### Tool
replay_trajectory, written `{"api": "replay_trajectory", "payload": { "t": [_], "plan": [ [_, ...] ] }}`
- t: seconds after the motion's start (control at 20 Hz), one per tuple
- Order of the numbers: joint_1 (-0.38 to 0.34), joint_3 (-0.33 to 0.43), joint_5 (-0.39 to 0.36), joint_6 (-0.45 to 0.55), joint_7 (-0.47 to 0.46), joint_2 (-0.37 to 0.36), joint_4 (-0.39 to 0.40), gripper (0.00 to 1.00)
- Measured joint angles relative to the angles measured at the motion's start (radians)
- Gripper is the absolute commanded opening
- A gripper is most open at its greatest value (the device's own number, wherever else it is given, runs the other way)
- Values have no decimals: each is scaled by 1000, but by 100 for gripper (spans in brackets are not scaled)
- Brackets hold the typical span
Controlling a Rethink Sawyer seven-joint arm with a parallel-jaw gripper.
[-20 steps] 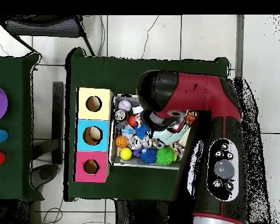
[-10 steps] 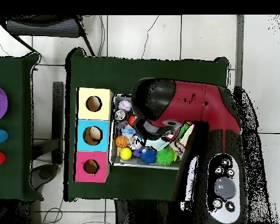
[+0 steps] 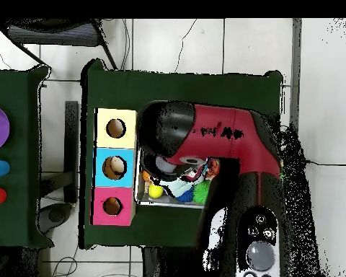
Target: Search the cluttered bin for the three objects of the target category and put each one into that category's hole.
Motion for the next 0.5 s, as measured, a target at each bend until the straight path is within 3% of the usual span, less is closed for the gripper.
{"api": "replay_trajectory", "payload": {
  "t": [0.5],
  "plan": [
    [41, 1, 88, -1, 0, -3, 0, 0]
  ]
}}
